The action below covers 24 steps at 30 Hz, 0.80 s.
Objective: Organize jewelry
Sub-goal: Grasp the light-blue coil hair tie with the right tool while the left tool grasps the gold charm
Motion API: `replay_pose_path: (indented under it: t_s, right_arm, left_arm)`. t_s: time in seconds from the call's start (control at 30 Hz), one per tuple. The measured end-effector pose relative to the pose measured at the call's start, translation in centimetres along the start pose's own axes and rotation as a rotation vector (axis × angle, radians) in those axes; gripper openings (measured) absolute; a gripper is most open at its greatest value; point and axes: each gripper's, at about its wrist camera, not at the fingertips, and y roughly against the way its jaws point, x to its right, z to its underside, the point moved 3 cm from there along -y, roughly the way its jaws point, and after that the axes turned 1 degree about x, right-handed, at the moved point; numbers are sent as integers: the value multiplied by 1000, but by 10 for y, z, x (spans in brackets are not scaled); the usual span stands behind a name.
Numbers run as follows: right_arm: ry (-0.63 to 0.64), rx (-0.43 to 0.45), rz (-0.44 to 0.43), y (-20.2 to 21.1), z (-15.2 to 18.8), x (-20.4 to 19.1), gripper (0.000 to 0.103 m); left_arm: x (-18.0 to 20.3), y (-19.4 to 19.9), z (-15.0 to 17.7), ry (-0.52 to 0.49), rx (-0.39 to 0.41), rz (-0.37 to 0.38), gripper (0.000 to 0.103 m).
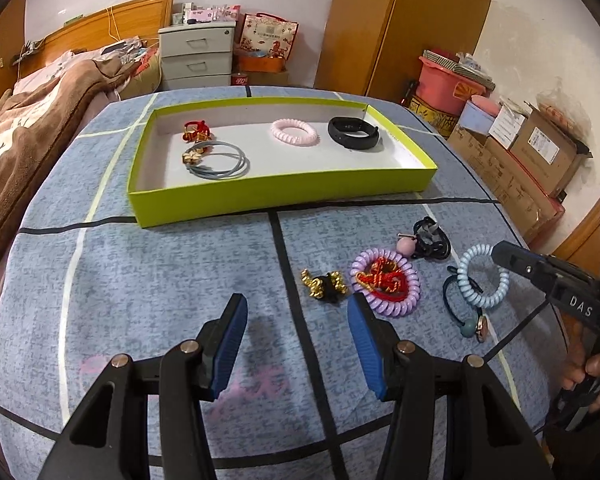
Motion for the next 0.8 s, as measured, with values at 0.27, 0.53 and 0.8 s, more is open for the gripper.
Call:
replay_pose_path:
  t_s: [0.27, 0.53, 0.8]
  right_arm:
    - [-46, 15, 25, 4, -3, 19, 10]
    - [-58, 17, 25, 3, -3, 26, 10]
    - [-2, -45, 66, 1, 4, 26, 10]
  left_arm:
    - [9, -10, -3, -38, -12, -39, 55]
    - [13, -23, -6, -46, -41, -51, 55]
    - [11, -29, -10, -46, -28, -80, 55]
